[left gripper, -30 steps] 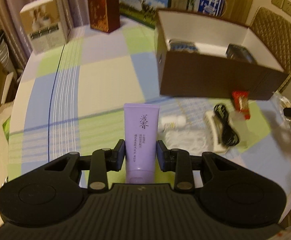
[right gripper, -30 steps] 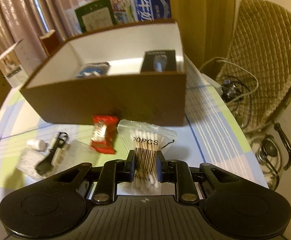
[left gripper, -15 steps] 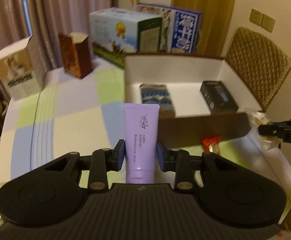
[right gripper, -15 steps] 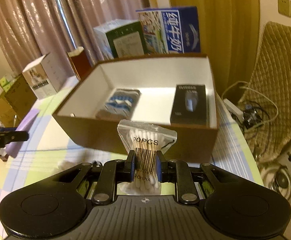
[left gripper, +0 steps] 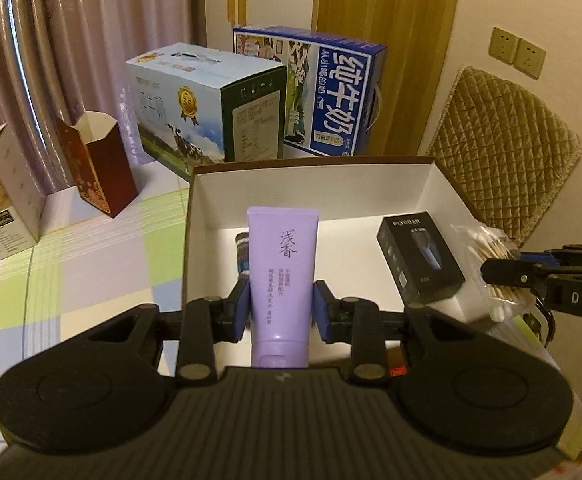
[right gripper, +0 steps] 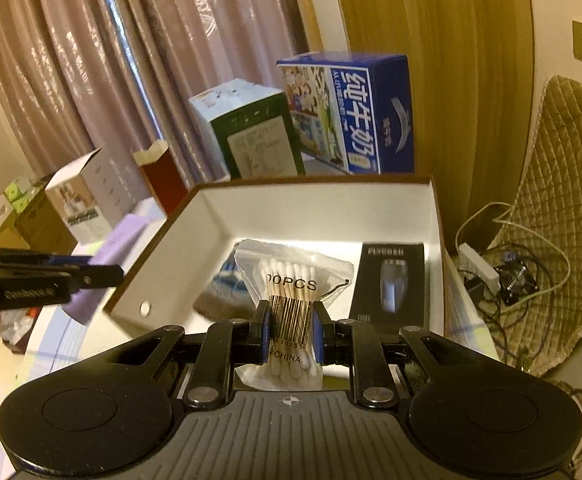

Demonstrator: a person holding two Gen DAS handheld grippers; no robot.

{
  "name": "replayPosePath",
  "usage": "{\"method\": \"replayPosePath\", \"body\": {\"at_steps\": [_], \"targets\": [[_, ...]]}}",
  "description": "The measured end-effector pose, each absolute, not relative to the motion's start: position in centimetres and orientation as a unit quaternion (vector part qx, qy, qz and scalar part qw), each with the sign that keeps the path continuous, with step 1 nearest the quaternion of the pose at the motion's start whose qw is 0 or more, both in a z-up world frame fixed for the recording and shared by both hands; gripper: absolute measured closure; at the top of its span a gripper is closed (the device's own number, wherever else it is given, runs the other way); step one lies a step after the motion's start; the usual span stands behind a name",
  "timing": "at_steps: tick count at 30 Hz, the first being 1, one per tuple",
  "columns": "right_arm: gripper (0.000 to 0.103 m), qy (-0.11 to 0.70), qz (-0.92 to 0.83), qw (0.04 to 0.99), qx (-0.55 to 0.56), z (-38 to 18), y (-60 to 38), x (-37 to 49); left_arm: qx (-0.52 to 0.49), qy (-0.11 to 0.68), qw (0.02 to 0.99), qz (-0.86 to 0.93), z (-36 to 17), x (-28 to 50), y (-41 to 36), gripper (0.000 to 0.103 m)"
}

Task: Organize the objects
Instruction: 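Carry tube and swab bag into brown box, lowering tube onto knitted pouch, then open both tools to release tube and swab bag, then withdraw from box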

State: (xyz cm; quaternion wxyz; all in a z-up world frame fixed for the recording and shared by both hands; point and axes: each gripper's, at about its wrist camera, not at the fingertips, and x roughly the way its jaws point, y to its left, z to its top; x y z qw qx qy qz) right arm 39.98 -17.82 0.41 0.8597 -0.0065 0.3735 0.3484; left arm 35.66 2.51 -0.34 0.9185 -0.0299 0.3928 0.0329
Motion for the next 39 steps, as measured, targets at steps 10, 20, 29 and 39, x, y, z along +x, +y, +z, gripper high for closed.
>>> {"method": "replayPosePath", "body": {"at_steps": [10,20,29,39], "targets": [[0.086,0.409,0.333,0.849,-0.020,-2.3,-14.9,44.8,-0.027,0.448,0.891,0.066,-4.3,42.3,3.7,0.075],[0.086,0.451,0.320,0.832,-0.036,-5.7,-13.3,47.1,-0.020,0.502,0.861,0.081,-8.4,44.5,4.0,0.074],[0.086,0.468,0.309,0.827,-0.040,-7.1,-12.8,47.8,-0.015,0.524,0.849,0.070,-10.1,44.9,3.9,0.072],[0.074,0.454,0.302,0.837,-0.042,-6.7,-12.6,47.8,0.006,0.501,0.863,0.056,-8.2,44.8,3.4,0.042]]}}
